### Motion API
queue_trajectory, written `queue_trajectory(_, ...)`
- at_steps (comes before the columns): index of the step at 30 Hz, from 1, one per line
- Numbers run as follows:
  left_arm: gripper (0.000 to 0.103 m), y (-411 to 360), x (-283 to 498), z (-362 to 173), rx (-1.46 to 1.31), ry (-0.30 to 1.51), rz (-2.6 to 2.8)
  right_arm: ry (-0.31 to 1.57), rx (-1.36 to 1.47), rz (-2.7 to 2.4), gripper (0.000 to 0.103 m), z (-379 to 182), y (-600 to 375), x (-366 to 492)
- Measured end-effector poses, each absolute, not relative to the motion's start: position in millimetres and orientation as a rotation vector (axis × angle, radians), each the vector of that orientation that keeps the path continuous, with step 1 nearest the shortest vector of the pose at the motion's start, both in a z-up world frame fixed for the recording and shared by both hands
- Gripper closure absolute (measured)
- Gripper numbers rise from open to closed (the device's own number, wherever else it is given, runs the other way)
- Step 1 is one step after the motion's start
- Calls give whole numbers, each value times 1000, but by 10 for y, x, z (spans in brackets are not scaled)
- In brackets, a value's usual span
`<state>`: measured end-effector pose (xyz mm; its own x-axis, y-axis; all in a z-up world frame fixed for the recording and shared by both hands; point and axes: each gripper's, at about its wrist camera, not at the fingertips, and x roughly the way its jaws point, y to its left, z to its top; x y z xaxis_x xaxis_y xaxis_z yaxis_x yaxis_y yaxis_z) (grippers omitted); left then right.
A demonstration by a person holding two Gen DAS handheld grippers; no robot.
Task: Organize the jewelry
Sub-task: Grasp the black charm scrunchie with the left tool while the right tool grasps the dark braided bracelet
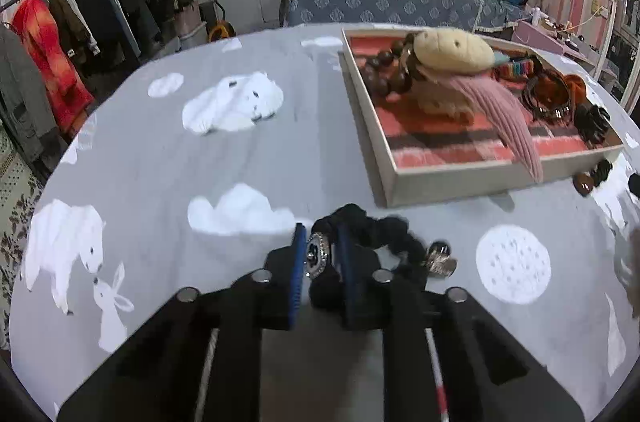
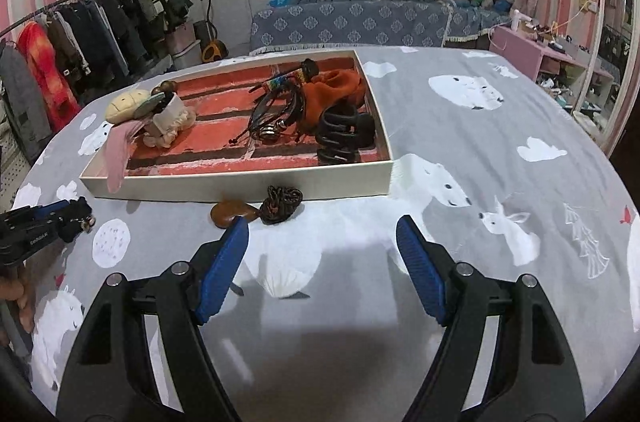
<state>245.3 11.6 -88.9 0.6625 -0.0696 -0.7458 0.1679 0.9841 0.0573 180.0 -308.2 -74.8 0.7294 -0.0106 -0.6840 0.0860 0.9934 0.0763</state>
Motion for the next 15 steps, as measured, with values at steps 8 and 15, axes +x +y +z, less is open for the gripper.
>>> queue_trajectory(8,90,70,2596,-857,88,820,-164,801,134,-58,45,-808,-3021,2106)
queue_trajectory(15,90,77,2585,-843,73,808,-182,851,117,-16,74,-930,-2923,2254)
